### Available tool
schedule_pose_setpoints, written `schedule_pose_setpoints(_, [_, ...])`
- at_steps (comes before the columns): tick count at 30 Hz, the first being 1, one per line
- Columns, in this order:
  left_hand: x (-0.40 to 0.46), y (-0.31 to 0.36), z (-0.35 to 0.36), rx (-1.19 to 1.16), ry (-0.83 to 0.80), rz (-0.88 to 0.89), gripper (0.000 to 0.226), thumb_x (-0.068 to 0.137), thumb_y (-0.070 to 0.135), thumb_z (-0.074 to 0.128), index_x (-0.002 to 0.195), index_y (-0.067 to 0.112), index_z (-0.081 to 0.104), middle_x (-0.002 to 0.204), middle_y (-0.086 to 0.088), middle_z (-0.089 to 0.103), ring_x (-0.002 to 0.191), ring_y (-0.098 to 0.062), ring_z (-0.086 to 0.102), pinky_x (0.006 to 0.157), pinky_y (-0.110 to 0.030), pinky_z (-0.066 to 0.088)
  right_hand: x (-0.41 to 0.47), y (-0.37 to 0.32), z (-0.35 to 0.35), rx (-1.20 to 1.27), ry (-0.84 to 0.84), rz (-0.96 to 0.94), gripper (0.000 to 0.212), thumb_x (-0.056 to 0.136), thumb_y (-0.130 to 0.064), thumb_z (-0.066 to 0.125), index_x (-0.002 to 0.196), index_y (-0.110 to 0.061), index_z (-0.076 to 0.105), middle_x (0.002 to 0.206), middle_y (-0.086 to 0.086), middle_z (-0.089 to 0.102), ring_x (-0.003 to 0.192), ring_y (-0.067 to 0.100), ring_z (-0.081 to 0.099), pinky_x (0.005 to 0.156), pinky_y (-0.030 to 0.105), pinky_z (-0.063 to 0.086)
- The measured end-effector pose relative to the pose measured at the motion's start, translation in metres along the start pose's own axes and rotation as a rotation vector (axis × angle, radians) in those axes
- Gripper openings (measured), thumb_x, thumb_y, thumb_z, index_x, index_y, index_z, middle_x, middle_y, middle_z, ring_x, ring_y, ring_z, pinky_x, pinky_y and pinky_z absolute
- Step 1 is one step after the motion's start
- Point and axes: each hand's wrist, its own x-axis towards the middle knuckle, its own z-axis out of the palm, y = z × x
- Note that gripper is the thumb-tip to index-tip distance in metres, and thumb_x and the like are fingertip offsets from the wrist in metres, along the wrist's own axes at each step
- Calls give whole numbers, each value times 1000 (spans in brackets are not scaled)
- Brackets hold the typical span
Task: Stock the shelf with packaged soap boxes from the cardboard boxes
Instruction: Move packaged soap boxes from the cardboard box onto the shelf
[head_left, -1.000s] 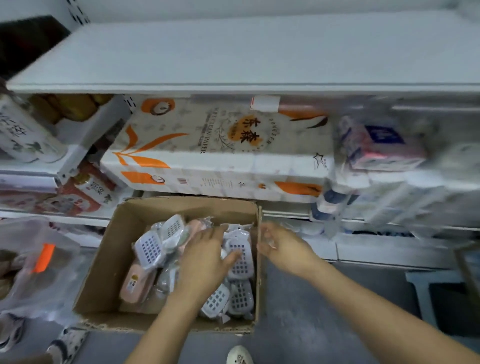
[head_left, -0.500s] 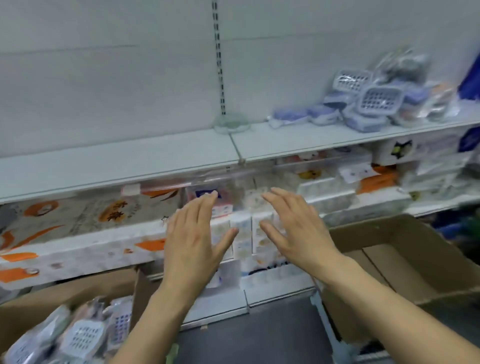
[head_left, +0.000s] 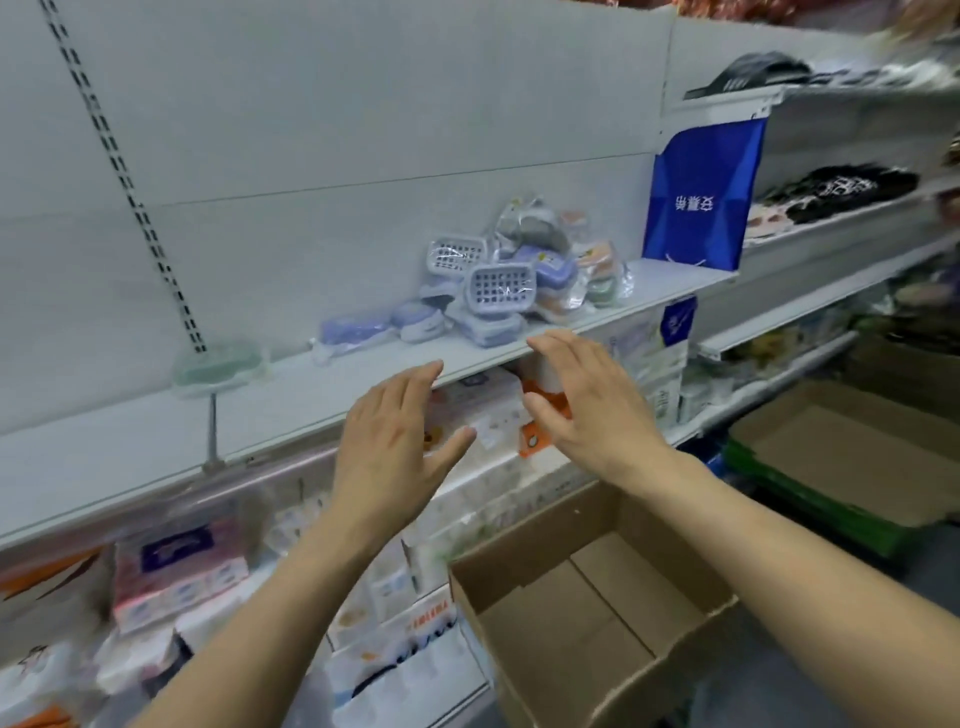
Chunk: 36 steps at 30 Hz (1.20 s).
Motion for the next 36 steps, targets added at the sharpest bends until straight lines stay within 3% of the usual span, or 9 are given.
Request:
schedule_pose_setpoints(6, [108, 31, 65, -82, 45, 10, 67, 89, 49, 62, 145, 19, 40, 140, -4, 51, 127, -23, 48, 105, -38, 38, 68, 103, 1, 10, 2, 49, 57, 93, -53, 39, 142, -25, 37, 145, -2, 40, 133, 20, 37, 105, 42, 38])
schedule_pose_setpoints(16, [281, 57, 160, -173, 0, -23, 73, 90, 51, 60, 151, 24, 29, 149, 3, 39, 135, -16, 36, 109, -29, 29, 194, 271, 2, -3, -68, 139, 58, 94, -44, 53, 145, -26, 31, 146, -1, 36, 129, 21, 38, 102, 37, 40])
schedule_pose_setpoints(23, [380, 66, 200, -219, 24, -136, 77, 88, 48, 64, 151, 23, 27, 147, -1, 35, 132, -20, 40, 106, -31, 34, 296, 359, 15, 109, -99, 128, 64, 91, -45, 59, 146, -29, 31, 149, -1, 34, 134, 22, 36, 104, 38, 36])
schedule_pose_setpoints(31, [476, 67, 256, -212, 51, -409, 101, 72, 54, 79, 151, 34, 20, 150, -3, 28, 134, -23, 40, 109, -35, 33, 453, 434, 61, 52, -315, -139, 84, 80, -41, 72, 149, -33, 25, 151, 7, 27, 135, 32, 28, 108, 45, 34])
schedule_pose_setpoints(36, [498, 56, 276, -134, 82, -537, 102, 63, 51, 86, 147, 35, 30, 142, -2, 39, 127, -21, 45, 105, -33, 37, 521, 465, 99, 139, -554, -119, 105, 67, -63, 76, 151, -40, 17, 158, 4, 14, 144, 32, 19, 117, 48, 24])
